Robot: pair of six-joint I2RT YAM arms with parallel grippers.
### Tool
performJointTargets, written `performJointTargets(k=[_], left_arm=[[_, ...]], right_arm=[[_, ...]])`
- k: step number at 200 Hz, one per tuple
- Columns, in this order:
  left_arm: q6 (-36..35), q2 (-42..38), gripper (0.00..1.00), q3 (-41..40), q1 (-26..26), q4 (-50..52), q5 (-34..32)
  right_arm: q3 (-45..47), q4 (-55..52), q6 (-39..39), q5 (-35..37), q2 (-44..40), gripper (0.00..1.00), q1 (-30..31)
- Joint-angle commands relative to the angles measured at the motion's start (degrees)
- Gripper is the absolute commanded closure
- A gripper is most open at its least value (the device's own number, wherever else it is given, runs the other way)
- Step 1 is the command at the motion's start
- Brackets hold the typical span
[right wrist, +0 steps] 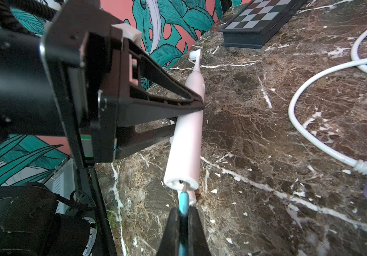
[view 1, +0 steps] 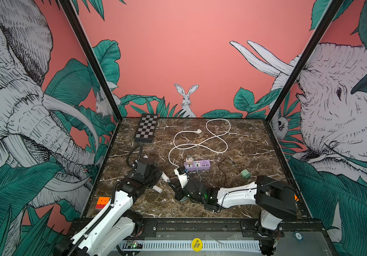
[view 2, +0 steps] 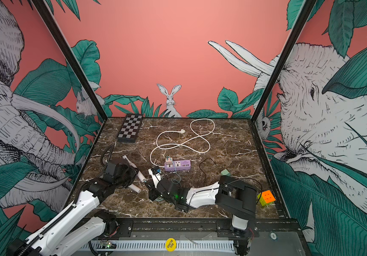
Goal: Charge the electric toothbrush
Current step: Insert the charging cable into the electric toothbrush.
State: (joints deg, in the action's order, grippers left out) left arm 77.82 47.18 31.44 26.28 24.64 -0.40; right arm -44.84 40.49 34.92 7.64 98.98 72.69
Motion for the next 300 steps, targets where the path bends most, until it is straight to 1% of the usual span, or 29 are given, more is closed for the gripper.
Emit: performJointTargets(k=[1, 28, 55, 80, 108, 173, 237, 256, 300], left_arm=[[0.1, -0.3, 1.0, -0.2, 0.7, 1.8, 0.5], [0.2, -0.3, 1.0, -0.1, 0.7, 1.7, 0.6], [0.1, -0.3, 1.0, 0.1, 0.6, 1.8, 0.4], [0.0, -0.3, 1.0, -0.2, 0.7, 1.9, 0.4], [0.2, -0.2, 1.0, -0.3, 0.7, 1.7, 0.3], [0.7, -0.8, 1.0, -0.2, 0.7, 1.7, 0.4], [1.4, -1.6, 1.0, -0.1, 0.7, 1.5, 0.8], [1.4, -2.0, 1.0, 0.0, 0.7, 1.9, 0.5], [1.8, -2.1, 1.0, -0.1, 0.7, 1.3, 0.5]], right_arm=[[-1.5, 3.9, -1.2, -0.5, -1.0, 1.0, -0.2], [-1.5, 2.7, -1.7, 0.9, -1.5, 1.0, -0.1], [-2.1, 2.6, -1.4, 0.6, -1.1, 1.0, -0.1], [-1.9, 2.5, -2.0, 1.1, -2.6, 1.0, 0.0], [-2.0, 2.1, -1.9, -0.1, -3.9, 1.0, 0.1], [-1.6, 2.9, -0.7, 1.6, -0.8, 1.0, 0.3], [-4.6, -1.8, -0.1, 5.1, -0.1, 1.0, 0.3], [-5.0, -4.3, 0.5, 5.4, 0.3, 1.0, 0.3], [-6.4, -6.2, 1.8, 5.7, 1.6, 1.0, 0.3]])
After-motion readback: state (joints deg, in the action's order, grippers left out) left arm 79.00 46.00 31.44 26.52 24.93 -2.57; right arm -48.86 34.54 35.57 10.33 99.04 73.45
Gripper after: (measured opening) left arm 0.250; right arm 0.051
